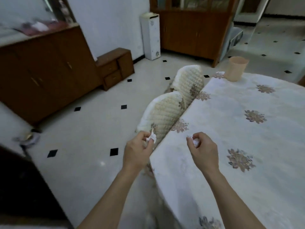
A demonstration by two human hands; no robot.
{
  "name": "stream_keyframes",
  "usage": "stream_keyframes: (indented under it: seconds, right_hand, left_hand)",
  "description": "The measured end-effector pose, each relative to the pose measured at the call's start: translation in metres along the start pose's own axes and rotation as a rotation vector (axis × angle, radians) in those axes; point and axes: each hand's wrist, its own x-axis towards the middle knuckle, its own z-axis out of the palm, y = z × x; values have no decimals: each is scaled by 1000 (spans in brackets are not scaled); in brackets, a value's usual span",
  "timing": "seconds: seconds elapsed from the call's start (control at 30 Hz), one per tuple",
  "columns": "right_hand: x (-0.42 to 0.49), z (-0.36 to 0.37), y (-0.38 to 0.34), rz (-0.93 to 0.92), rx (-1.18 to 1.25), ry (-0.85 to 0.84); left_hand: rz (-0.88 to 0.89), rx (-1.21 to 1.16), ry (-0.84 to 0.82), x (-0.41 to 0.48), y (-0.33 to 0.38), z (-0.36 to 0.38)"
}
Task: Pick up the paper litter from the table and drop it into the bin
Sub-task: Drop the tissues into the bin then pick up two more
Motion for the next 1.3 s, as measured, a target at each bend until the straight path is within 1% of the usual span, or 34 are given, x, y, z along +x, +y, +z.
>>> stream_keyframes:
  seconds: [0.17,0.3,0.47,0.57,0.73,0.97,1.17,1.3]
  right_hand:
    - [-7,62,-51,-110,69,-136]
    - [-9,109,-91,-202,81,-241]
    - [2,171,-137,-263,64,-308]
    - [16,211,-163,-285,64,-319]
    - [45,284,-206,-284,86,-282]
    - [87,375,-257,-205,70,-238]
    - [111,419,-268,-157,78,-218]
    - [136,436,-266,-149,24,-198]
  left_hand:
    - [-105,90,147,-15,-39,-64]
    - [-214,106,228,-18,-67,-105]
    - [-257,128,295,5,-113,-147]
    - [-276,82,324,35,-145,-167]
    - [-280,12,311,103,-203,-199]
    - [-252,13,229,198,-266,-249]
    - [-219,12,166,262,-299,-261]
    - [-190,-8,124,300,-312,-255]
